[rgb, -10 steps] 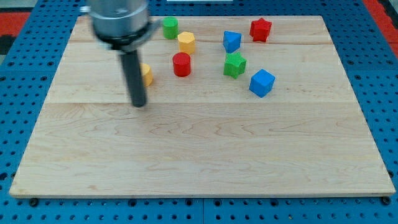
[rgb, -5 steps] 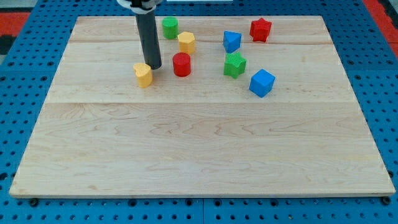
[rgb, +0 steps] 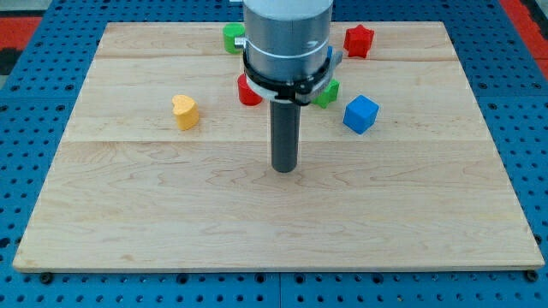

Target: Push the yellow heart away from the red circle

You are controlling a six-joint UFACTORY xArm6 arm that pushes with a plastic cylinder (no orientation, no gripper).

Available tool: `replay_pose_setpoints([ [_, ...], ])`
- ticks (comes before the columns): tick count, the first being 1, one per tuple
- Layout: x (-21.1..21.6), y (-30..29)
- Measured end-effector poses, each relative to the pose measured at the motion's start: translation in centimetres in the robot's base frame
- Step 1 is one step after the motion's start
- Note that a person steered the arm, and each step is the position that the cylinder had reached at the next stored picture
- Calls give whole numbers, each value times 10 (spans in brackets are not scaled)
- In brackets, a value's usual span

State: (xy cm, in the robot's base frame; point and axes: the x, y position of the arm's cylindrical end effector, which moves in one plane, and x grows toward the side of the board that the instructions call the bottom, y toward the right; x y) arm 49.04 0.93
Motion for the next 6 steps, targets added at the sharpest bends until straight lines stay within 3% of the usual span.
replay_pose_setpoints([
  [2, 36, 17],
  [3, 103, 79],
  [4, 91, 95],
  [5, 42, 141],
  [6, 24, 169],
])
